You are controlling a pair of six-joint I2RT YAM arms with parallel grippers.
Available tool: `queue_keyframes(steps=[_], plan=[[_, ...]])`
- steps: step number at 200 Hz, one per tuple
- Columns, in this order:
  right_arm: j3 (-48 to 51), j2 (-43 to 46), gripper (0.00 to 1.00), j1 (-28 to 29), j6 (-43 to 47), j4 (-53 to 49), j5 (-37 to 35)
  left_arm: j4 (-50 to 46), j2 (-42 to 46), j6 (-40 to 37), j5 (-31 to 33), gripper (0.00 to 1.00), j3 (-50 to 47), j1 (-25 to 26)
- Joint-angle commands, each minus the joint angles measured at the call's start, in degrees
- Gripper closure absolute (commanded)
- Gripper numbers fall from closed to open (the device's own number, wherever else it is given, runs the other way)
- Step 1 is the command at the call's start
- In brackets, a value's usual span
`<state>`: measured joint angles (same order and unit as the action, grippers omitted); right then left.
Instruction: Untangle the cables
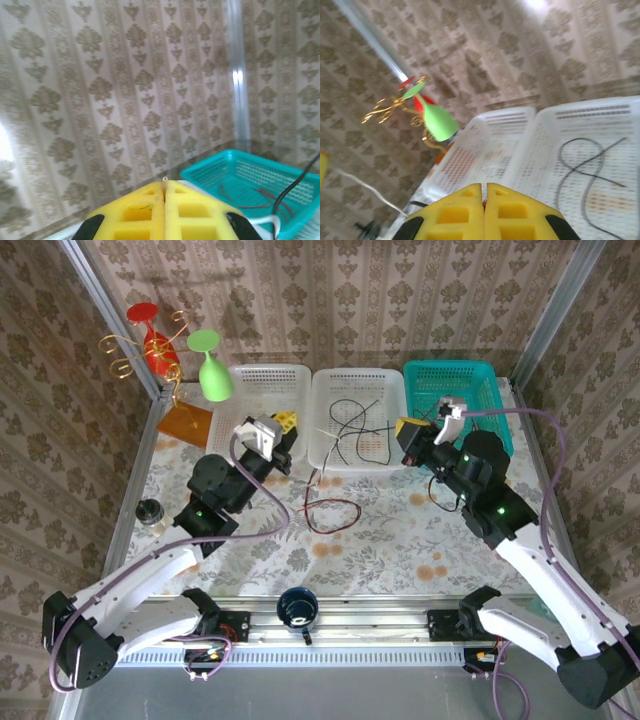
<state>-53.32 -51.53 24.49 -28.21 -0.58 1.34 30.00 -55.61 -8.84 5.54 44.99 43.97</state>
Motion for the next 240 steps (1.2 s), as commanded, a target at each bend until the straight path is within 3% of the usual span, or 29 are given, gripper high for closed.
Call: queue_keyframes(steps=[1,66,108,175,240], plan=[[1.71,3.64,1.0,-0.58,2.14,-3.64,-12.71,3.09,3.25,-7.16,9.84,1.0,-2.51,0.24],[3.75,11.11,1.0,-1.7,3.47,-8.73,-29.0,9.49,9.3,-14.38,31.75,1.0,-7.65,0.16],[5.36,15.49,1.0,-2.42,3.47,-11.08,-37.63,14.14,11.87,-18.54,41.86,1.0,-10.15,0.02],[6.98,20.28,1.0,-2.61,2.03,-15.06,-54.08,28.55,12.63,-28.54,52.77,1.0,-13.6,-1.66],[6.92,23.29,1.0,-2.69,-1.51,-21.55,-68.89,32.25,13.85,-31.51,58.22,1.0,-14.26,-4.95]])
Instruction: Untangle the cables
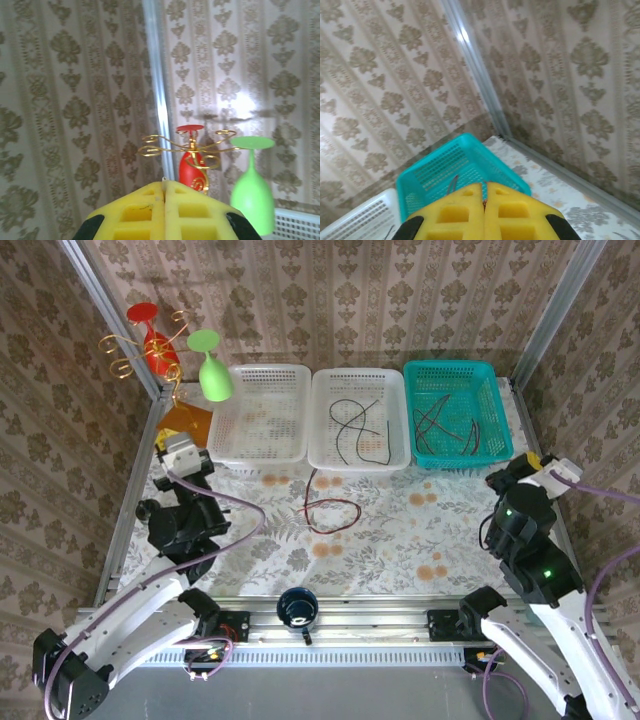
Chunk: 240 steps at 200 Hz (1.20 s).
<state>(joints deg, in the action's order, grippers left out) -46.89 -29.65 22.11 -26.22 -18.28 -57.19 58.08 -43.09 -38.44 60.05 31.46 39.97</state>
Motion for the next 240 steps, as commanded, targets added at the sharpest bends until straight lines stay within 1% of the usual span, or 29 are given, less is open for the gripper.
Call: queue_keyframes(steps=[1,20,39,50,70,79,91,123,143,166,172,178,198,240], plan=[[0.49,1.51,1.0,-0.31,-3.54,-3.94,-10.42,4.15,1.38,-1.87,3.69,1.0,-0.73,-0.99],[0.92,2.13,1.0,-0.31,-3.58,-3.97,-9.57,2.18,2.12,0.68,2.63,1.0,-1.13,-1.04],[1.17,2.07,1.0,-0.31,-3.26,-2.91,-6.91,-5.18,3.12,7.05,-0.93,1.0,-0.63,-1.09],[0.99,1.88,1.0,-0.31,-2.97,-2.12,-5.32,-12.02,3.98,12.4,-5.93,1.0,0.3,-1.07],[0.58,1.4,1.0,-0.31,-1.43,0.21,-2.56,-27.2,4.77,21.18,-19.54,1.0,4.48,-1.07],[0.12,1.04,1.0,-0.29,-0.81,1.2,-1.5,-29.57,3.85,22.79,-23.45,1.0,6.12,-1.1],[-0.63,0.42,1.0,-0.31,-0.2,1.65,0.07,-31.67,2.42,24.02,-26.15,1.0,8.04,-1.03],[-2.65,-1.21,1.0,-0.31,-0.21,1.85,4.34,-33.59,-1.9,24.01,-31.3,1.0,13.42,-1.01],[-3.29,-1.63,1.0,-0.31,-0.2,2.07,5.76,-34.86,-5.17,23.26,-34.52,1.0,17.87,-1.03],[-3.98,-1.97,1.0,-0.31,-0.15,2.33,6.7,-35.23,-9.44,19.81,-40.09,1.0,22.67,-1.02],[-4.06,-2.06,1.0,-0.29,-0.13,2.26,6.65,-35.13,-10.73,19.19,-40.62,1.0,24.14,-1.11],[-4.25,-2.19,1.0,-0.31,-0.15,2.12,8.5,-35.19,-12.26,18.58,-40.82,1.0,25.67,-1.18],[-4.61,-2.58,1.0,-0.31,-0.39,1.74,8.96,-36.63,-17.1,17.2,-41.96,1.0,31.56,-2.03],[-4.95,-3.02,1.0,-0.31,-0.95,1.84,9.86,-36.95,-25.7,18.42,-46.83,1.0,42.87,-5.86]])
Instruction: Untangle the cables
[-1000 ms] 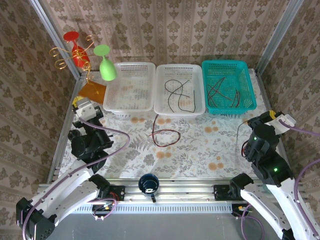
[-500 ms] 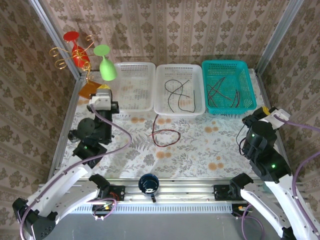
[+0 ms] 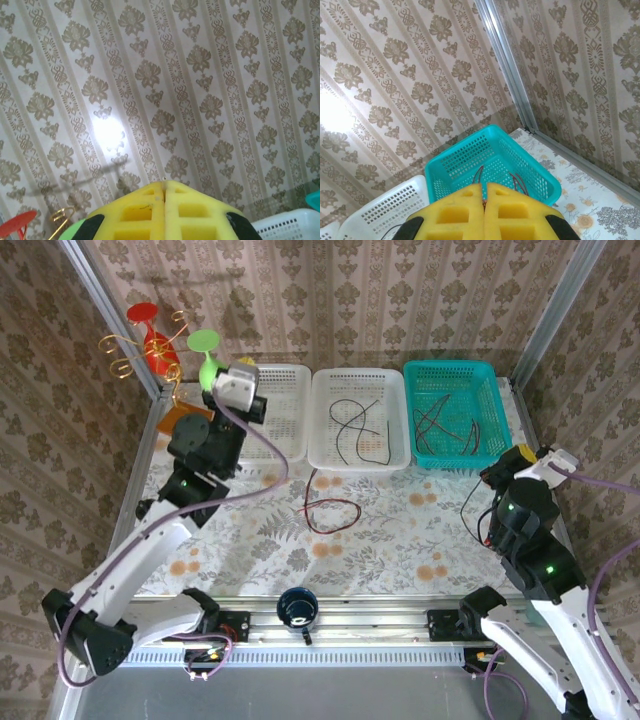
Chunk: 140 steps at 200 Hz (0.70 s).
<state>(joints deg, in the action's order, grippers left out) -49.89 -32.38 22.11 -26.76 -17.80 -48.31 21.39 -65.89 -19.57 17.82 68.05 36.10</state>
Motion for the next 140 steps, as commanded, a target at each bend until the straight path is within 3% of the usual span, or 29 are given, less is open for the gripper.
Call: queue_keyframes(steps=[1,70,130,140], plan=[[-1.96,-0.3,1.0,-0.31,-0.4,1.32,1.05,-0.23,-3.14,-0.37,-4.71,1.0,6.6,-2.13],[-3.79,-2.74,1.0,-0.31,0.77,2.39,2.35,-1.09,-17.55,-0.5,-12.51,1.0,27.76,-8.57],[-3.37,-2.24,1.0,-0.31,0.39,1.43,2.42,-5.17,-27.33,-4.46,-15.05,1.0,44.51,-9.55],[-3.32,-2.15,1.0,-0.31,0.76,1.45,2.45,-5.98,-28.78,-4.72,-15.42,1.0,46.63,-11.57]])
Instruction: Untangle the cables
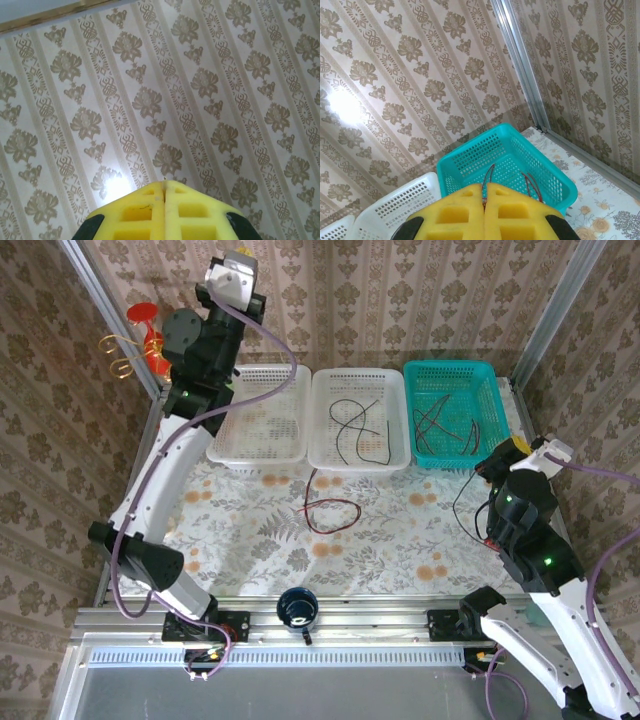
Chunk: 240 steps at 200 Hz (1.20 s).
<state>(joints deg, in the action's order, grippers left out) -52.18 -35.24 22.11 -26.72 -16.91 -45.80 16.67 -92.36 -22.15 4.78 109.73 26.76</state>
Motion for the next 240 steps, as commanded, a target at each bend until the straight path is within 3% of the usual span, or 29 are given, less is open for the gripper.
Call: queue_keyframes(steps=[1,44,77,137,180,240], plan=[[-1.01,0.71,1.0,-0.31,0.75,0.51,-0.07,-1.31,-2.48,-2.08,-2.43,1.0,5.09,-2.33],[-1.35,0.27,1.0,-0.29,1.33,0.94,0.11,-4.63,-5.19,-2.45,-3.06,1.0,8.75,-4.75],[-1.74,-0.41,1.0,-0.31,0.51,1.2,1.4,-5.17,-3.55,-2.51,-0.92,1.0,-4.24,-5.27],[-3.19,-0.92,1.0,-0.31,1.0,1.08,2.58,-17.04,-6.68,7.5,4.04,1.0,-22.41,-6.0],[-3.89,-1.12,1.0,-0.31,0.73,0.45,3.53,-41.05,-18.86,14.04,8.0,1.0,-13.07,-6.85],[-3.8,-0.48,1.0,-0.31,0.96,-0.21,3.5,-40.29,-19.62,14.53,13.84,1.0,-17.63,-7.01]])
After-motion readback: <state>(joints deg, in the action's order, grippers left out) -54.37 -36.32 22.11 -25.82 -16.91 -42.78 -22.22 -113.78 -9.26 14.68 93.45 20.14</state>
